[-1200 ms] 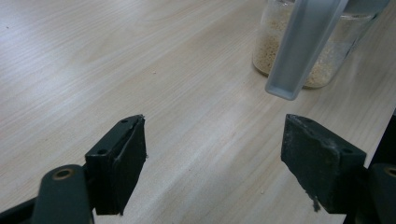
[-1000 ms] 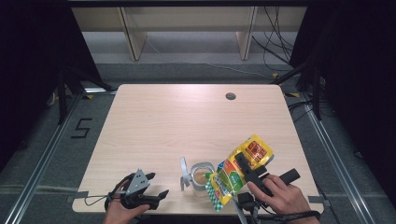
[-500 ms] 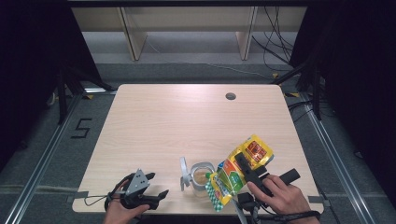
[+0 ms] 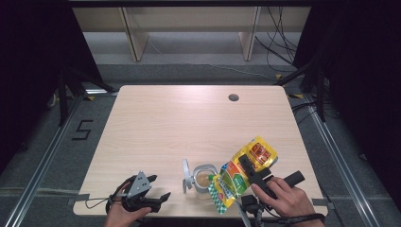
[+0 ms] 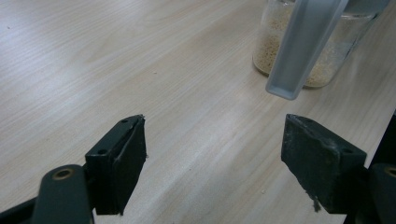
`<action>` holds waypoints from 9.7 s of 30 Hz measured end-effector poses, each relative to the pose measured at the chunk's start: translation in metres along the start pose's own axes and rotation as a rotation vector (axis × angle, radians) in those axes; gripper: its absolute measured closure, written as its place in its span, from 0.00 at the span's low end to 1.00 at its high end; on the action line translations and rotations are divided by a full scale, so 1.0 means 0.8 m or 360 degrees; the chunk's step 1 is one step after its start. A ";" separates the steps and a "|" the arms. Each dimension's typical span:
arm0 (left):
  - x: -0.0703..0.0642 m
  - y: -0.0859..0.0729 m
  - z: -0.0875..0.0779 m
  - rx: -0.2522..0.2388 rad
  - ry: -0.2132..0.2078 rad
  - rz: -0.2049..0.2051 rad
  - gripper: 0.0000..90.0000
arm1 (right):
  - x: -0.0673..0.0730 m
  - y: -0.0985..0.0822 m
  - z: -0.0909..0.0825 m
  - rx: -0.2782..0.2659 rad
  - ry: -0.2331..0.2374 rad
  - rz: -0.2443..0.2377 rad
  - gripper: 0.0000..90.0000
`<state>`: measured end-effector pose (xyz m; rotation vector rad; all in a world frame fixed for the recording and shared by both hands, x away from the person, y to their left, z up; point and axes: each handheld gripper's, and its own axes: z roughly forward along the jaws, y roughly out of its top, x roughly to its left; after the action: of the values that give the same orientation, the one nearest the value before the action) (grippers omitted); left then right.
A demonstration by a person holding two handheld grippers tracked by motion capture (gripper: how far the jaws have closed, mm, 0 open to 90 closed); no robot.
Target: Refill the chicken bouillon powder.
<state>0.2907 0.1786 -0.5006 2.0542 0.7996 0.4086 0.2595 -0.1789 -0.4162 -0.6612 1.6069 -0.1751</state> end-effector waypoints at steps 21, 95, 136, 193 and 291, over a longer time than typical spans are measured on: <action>0.002 0.000 0.002 0.0001 0.0015 0.0037 0.25 | 0.002 -0.005 0.002 0.0007 0.0001 0.0030 0.56; 0.004 0.001 0.000 0.0027 0.0029 0.0066 0.25 | 0.008 -0.009 -0.001 0.0018 0.0042 0.0137 0.56; 0.004 0.000 0.000 0.0026 0.0027 0.0062 0.25 | 0.005 -0.010 -0.003 -0.0004 0.0013 0.0061 0.56; 0.001 0.000 0.001 -0.0012 0.0020 0.0028 0.25 | 0.004 -0.007 -0.008 0.0022 -0.0033 0.0049 0.57; 0.002 0.001 -0.001 0.0008 0.0007 0.0038 0.25 | 0.082 -0.053 0.032 -0.0635 0.0324 0.1641 0.65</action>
<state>0.2915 0.1803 -0.4995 2.0698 0.7798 0.4251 0.2966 -0.2401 -0.4561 -0.0365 2.0080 0.8730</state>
